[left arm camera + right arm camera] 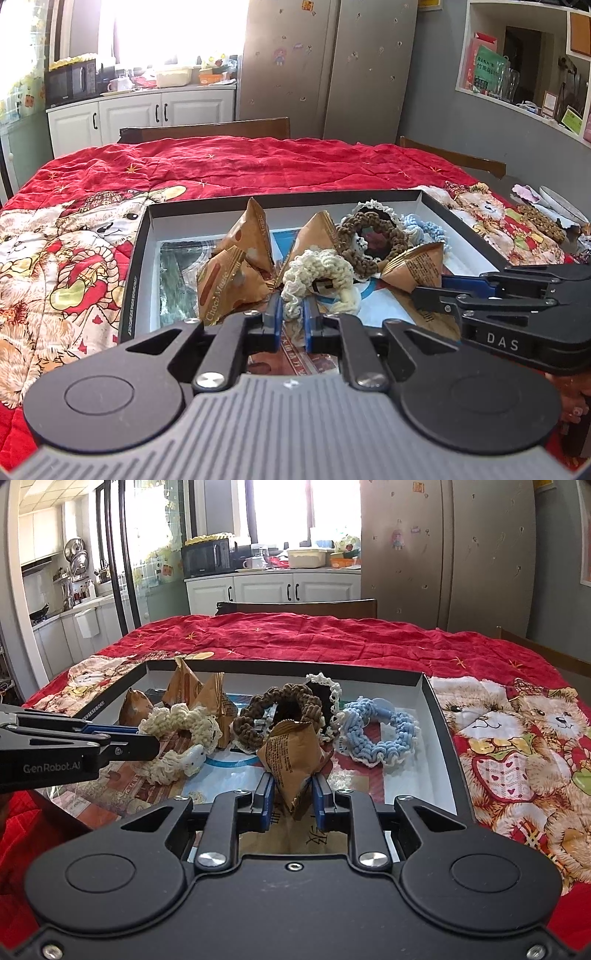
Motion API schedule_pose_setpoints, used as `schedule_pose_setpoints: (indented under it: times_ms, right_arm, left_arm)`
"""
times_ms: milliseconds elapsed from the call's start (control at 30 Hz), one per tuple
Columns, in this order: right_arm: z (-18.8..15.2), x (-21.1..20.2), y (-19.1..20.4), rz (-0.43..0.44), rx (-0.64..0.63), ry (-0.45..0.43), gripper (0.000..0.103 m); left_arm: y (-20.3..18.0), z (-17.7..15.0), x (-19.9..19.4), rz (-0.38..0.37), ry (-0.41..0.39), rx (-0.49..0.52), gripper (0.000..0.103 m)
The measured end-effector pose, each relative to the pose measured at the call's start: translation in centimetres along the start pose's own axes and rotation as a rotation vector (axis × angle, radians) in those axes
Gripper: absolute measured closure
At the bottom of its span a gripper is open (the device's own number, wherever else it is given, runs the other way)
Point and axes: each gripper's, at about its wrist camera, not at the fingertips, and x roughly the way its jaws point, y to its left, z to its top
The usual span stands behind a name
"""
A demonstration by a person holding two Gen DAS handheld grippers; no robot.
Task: Organize objects
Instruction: 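Lower both items into the box and open both grippers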
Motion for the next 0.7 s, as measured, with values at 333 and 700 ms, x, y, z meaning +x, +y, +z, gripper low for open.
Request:
schedule_pose_setpoints:
  times_ms: [333, 700]
  right_arm:
    - [-0.10, 0.01, -0.04, 0.000, -0.005, 0.001, 0.081]
    - [-0.15, -0.01, 0.01, 0.000, -0.008, 0.001, 0.078]
  left_arm:
    - [-0.19, -0.10, 0.07, 0.018, 0.003, 0.011, 0.080]
    - [-0.12, -0.15, 0.03, 0.024, 0.002, 0.007, 0.064]
